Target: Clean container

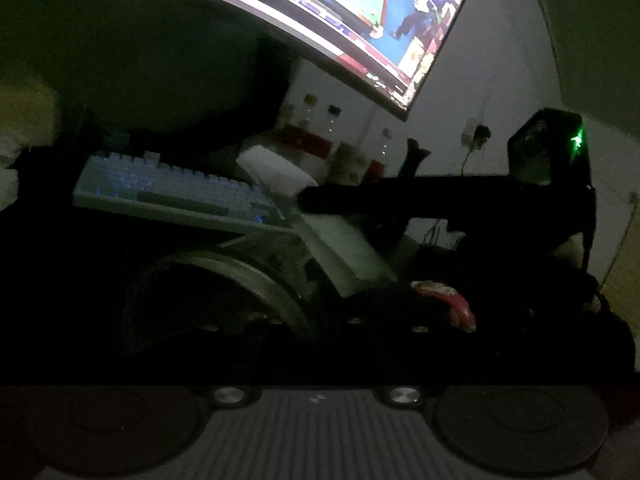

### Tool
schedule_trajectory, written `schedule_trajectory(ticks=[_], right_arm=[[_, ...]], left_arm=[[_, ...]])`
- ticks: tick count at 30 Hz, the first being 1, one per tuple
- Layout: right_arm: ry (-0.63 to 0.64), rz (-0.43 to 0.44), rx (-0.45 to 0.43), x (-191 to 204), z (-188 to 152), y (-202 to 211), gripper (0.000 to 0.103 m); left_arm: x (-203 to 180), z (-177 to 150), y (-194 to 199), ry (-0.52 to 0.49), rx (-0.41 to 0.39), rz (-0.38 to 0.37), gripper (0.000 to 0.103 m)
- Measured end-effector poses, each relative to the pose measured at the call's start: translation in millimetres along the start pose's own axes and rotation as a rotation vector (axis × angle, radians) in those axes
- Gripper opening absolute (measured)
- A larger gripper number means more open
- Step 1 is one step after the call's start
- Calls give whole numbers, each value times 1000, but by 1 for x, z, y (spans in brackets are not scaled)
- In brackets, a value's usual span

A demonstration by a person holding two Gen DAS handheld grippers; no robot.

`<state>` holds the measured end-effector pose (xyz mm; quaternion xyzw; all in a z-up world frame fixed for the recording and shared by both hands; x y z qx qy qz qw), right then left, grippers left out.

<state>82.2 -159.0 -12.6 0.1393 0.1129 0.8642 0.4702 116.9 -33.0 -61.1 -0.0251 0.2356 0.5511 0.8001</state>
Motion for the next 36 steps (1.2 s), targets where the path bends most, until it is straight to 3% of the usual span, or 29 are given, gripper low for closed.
schedule_trajectory(ticks=[2, 3, 4, 5, 9, 13, 20, 25, 27, 33, 36], right_arm=[[10, 7, 9, 6, -1, -6, 9], [12, 5, 14, 6, -2, -9, 9], [12, 0, 19, 6, -2, -12, 9], [13, -2, 22, 5, -2, -15, 9], [33, -3, 41, 6, 1, -34, 9], [94, 17, 79, 24, -5, -53, 9], [105, 120, 70, 43, -11, -47, 9], [80, -53, 80, 17, -9, -57, 9], [76, -79, 72, 17, -10, -57, 10], [127, 114, 41, 49, -14, -41, 10], [119, 99, 48, 43, -12, -45, 10]], left_arm=[[6, -12, 27, -17, -9, 21, 24], [4, -15, 32, -43, -9, 48, 37], [2, -23, 52, -72, -8, 67, 41], [0, -35, 81, -106, 0, 76, 41], [0, -67, 113, -139, 68, 105, 42], [-1, -71, 108, -167, 56, 129, 41], [1, -68, 112, -178, 52, 168, 46], [6, -60, 96, -168, 54, 175, 47], [9, -56, 87, -162, 55, 175, 47], [11, -47, 56, -186, 57, 191, 47], [15, -41, 42, -183, 60, 200, 47]])
Point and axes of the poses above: each gripper's, at about its wrist camera, not at the fingertips, and y roughly against the way its jaws point, x to its left, z to its top, the point moved 1 cm from there along -y, roughly the way its jaws point, and after that the axes turned 8 degrees about -x, right-handed, at the moved point
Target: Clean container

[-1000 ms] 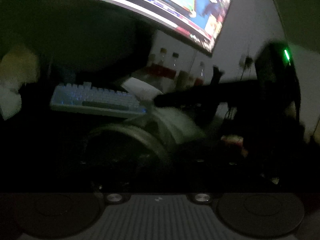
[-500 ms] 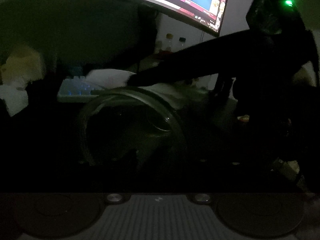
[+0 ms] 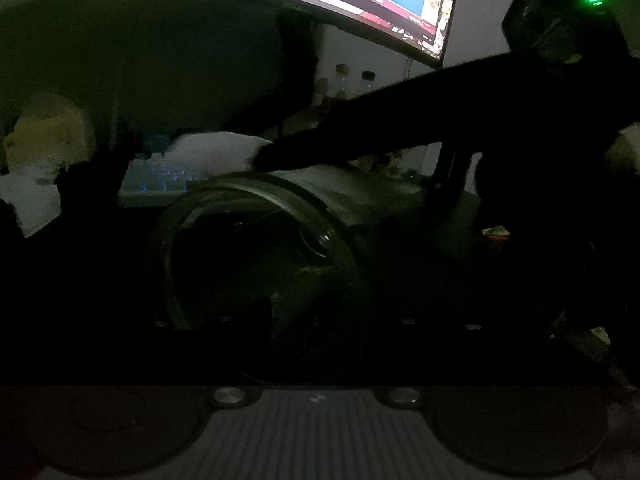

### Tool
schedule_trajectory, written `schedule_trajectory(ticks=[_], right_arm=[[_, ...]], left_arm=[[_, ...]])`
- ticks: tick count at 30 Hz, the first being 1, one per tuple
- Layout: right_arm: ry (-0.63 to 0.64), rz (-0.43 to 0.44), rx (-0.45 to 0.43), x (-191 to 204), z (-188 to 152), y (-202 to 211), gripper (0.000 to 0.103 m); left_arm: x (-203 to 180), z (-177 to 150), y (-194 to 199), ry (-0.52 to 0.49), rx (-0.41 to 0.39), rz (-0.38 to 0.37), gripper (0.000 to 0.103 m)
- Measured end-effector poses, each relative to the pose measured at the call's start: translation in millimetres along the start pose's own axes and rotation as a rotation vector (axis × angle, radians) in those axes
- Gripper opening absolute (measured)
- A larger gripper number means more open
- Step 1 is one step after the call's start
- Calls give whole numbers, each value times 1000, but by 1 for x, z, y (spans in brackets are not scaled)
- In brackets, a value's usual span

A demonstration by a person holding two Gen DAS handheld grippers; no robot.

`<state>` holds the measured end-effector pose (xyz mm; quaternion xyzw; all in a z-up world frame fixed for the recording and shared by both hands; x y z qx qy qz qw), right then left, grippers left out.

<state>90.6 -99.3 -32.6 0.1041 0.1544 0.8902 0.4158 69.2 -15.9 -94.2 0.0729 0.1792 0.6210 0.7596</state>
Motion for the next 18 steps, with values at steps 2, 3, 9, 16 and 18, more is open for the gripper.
schedule_trajectory(ticks=[2, 3, 9, 16, 18], right_arm=[[-27, -82, 10, -13, 1, -4, 10], [-37, -118, 14, -18, 2, -6, 10], [-23, -51, 0, -2, 2, -1, 11], [-52, -52, 11, -16, 3, 4, 11], [-70, -147, 15, -31, 3, 2, 11]], left_arm=[[3, 4, -10, 14, -1, 4, 47], [3, 7, -16, 18, -2, 7, 47], [2, 17, -54, 20, -6, 15, 49], [1, 23, -66, 5, -12, 19, 54], [3, 27, -77, -1, -11, 18, 56]])
Point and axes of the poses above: each gripper's, at about its wrist camera, not at the fingertips, and y roughly against the way its jaws point, x to its left, z to its top, the point moved 1 cm from there along -y, roughly the way its jaws point, and after that the axes turned 8 degrees about -x, right-handed, at the moved point
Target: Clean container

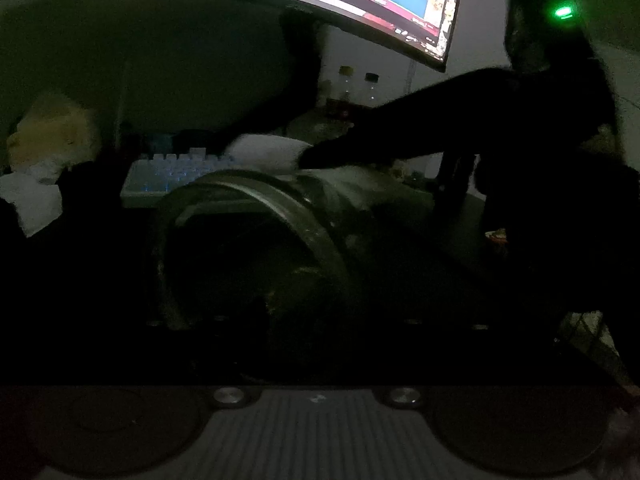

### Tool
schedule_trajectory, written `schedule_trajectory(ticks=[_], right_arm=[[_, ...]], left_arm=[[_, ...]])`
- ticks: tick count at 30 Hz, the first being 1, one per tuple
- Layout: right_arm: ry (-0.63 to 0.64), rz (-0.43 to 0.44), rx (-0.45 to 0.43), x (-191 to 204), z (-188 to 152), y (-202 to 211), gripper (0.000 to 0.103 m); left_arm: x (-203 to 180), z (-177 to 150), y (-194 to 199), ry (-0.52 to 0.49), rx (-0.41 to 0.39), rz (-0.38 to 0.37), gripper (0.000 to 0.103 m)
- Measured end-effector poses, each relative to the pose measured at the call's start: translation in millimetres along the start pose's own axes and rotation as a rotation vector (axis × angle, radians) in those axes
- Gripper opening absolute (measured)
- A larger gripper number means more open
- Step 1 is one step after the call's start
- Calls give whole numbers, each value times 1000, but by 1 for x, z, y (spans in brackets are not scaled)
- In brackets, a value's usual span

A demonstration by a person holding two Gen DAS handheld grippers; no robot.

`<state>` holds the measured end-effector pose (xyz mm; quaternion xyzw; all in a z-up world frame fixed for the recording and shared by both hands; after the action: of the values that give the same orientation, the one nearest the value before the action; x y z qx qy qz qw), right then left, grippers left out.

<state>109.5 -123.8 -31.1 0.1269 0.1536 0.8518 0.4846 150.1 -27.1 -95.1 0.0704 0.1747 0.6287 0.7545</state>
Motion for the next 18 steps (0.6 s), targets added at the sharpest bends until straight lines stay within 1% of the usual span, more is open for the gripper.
schedule_trajectory(ticks=[2, 3, 4, 5, 7, 8, 9, 10, 11, 13, 15, 16, 18], right_arm=[[-35, -49, 10, -8, 0, -2, 11], [-29, -43, 5, -5, -1, 0, 11], [-17, -17, -5, 1, -2, 4, 11], [-5, 33, -12, 8, -2, 9, 11], [4, 145, -10, 17, -3, 19, 11], [13, 187, -7, 22, -3, 22, 11], [26, 212, -5, 25, -4, 25, 11], [40, 197, -6, 26, -4, 25, 11], [43, 159, -6, 23, -3, 24, 11], [13, 65, -3, 11, -2, 18, 12], [-15, -11, 7, 0, 0, 11, 12], [-17, -31, 9, -2, 0, 9, 12], [-11, -19, 5, 3, 0, 10, 12]], left_arm=[[3, 6, -16, -10, 0, 2, 58], [6, 8, -21, -13, 1, 3, 59], [8, 7, -18, -13, 2, 3, 59], [8, 5, -17, -13, 3, 3, 59], [7, 12, -33, -14, 4, 4, 60], [7, 16, -42, -16, 5, 5, 60], [8, 20, -52, -18, 5, 8, 61], [9, 24, -61, -20, 5, 11, 61], [11, 27, -67, -21, 5, 13, 62], [11, 34, -76, -25, 5, 15, 62], [14, 42, -92, -18, 3, 20, 62], [16, 47, -101, -12, 3, 23, 62], [22, 53, -112, -2, -2, 29, 61]])
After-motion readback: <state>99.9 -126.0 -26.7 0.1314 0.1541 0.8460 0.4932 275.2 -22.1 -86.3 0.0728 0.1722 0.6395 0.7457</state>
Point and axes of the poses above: each gripper's, at about its wrist camera, not at the fingertips, and y roughly against the way its jaws point, x to its left, z to its top, the point moved 1 cm from there along -y, roughly the way its jaws point, and after that the axes turned 8 degrees about -x, right-handed, at the moved point
